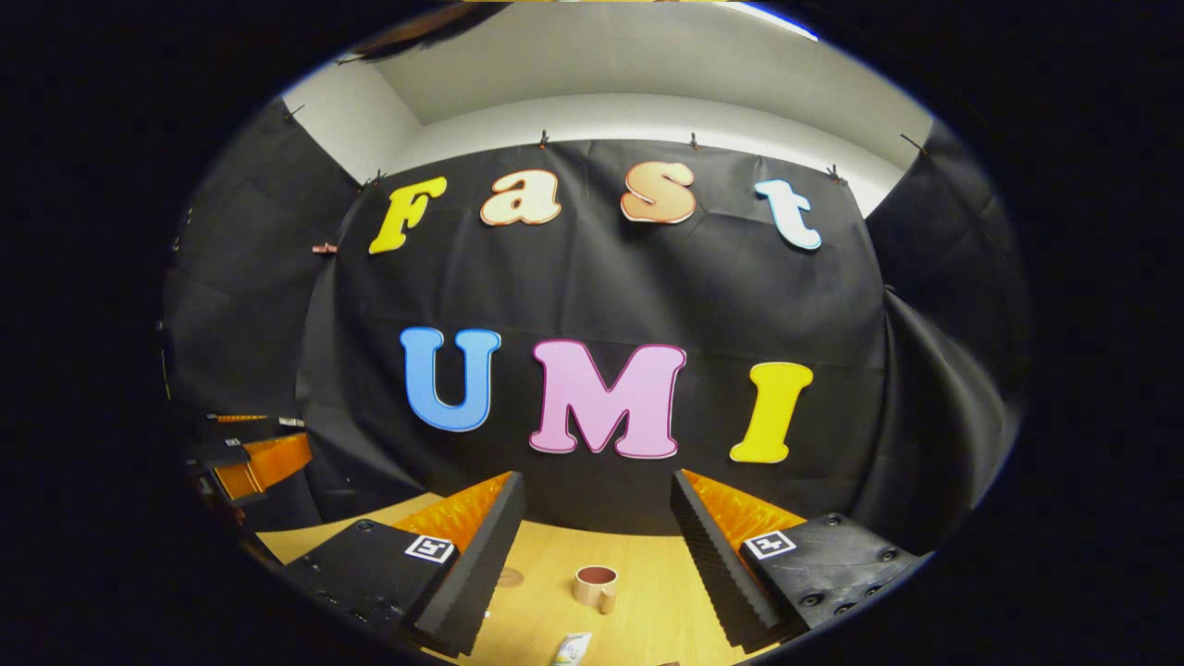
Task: Put the toothbrush and toothpaste on the desktop into the cup, then pick up the cup and place it on the coaster on the desktop.
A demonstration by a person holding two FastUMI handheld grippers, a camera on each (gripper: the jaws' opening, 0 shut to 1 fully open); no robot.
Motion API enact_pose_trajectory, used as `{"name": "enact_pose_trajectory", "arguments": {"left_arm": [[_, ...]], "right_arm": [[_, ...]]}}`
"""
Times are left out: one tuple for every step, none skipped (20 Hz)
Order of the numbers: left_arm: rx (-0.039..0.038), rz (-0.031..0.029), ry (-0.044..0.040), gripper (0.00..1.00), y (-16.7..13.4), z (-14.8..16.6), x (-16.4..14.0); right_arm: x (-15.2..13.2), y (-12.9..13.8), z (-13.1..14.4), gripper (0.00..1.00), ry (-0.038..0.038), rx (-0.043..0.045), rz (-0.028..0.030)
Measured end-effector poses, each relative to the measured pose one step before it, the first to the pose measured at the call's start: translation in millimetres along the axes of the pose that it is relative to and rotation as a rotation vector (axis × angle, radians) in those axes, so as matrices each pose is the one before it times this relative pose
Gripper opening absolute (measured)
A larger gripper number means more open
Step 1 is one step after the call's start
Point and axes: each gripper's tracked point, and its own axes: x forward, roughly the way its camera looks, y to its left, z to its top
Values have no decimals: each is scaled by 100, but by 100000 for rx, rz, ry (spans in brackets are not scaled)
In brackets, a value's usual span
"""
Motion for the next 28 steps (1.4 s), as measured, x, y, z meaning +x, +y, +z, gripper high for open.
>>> {"name": "enact_pose_trajectory", "arguments": {"left_arm": [[638,-319,353,97,-122,-316,316],[1002,-208,905,97,12,-684,278],[1087,-203,1044,97,-19,-518,262],[800,-357,997,97,-46,-588,180],[409,-461,516,97,-33,-357,68],[229,-499,805,97,-101,-497,220],[438,-289,1153,97,-63,-493,163],[616,-201,882,97,10,-519,97],[722,-359,761,97,-77,-384,185],[621,-257,637,97,9,-461,125],[363,-311,709,97,-52,-408,150],[172,-374,873,97,-105,-535,89],[-104,-245,923,97,-52,-504,125],[-85,71,1420,97,14,-768,205],[17,3,1046,97,40,-570,79],[132,168,1070,97,73,-695,124],[236,235,983,97,179,-653,62],[460,435,1056,97,223,-632,28],[661,624,995,97,194,-810,81],[779,542,979,97,232,-695,8],[382,99,1005,97,114,-549,67],[200,524,1329,97,218,-1012,133],[-96,321,1172,97,128,-791,93],[-273,659,1157,97,198,-647,108],[-454,667,1239,97,237,-586,134],[-486,886,990,97,262,-496,156],[-464,932,716,97,312,-410,139],[-56,986,581,97,393,-388,166]], "right_arm": [[177,118,-1088,96,2719,-823,39],[377,318,-1438,96,3162,-510,542],[348,261,-1259,96,3136,-327,352],[523,193,-1332,96,3383,430,294],[642,292,-1461,96,4245,1146,445],[605,293,-1541,97,4123,1239,311],[794,126,-1643,97,4509,286,-393],[1021,108,-1749,97,4944,-105,-165],[834,116,-1858,97,5217,-150,-326],[1006,142,-1903,97,5434,43,-73],[948,238,-1821,97,5122,0,98],[1044,243,-1867,97,5251,-187,119],[1074,264,-2096,97,5968,-364,393],[1138,217,-2764,97,6573,-279,310],[921,315,-1897,97,5152,436,188],[959,132,-1699,97,5287,1145,415],[782,337,-1301,98,4752,1327,148],[1048,-14,-1256,97,4026,918,-184],[1001,-163,-1307,98,3550,138,-772],[1387,-159,-1224,97,3776,-443,-840],[1058,-60,-819,97,2890,-638,-685],[1438,-127,-925,98,3182,-1154,-891],[937,-43,-633,98,2588,-799,-683],[795,-7,-585,98,2893,-479,-249],[788,101,-491,98,2570,-387,-520],[731,10,-490,98,2452,-640,-587],[788,-1,-494,98,2721,-1136,-659],[705,-90,-726,98,3510,-2086,-1036]]}}
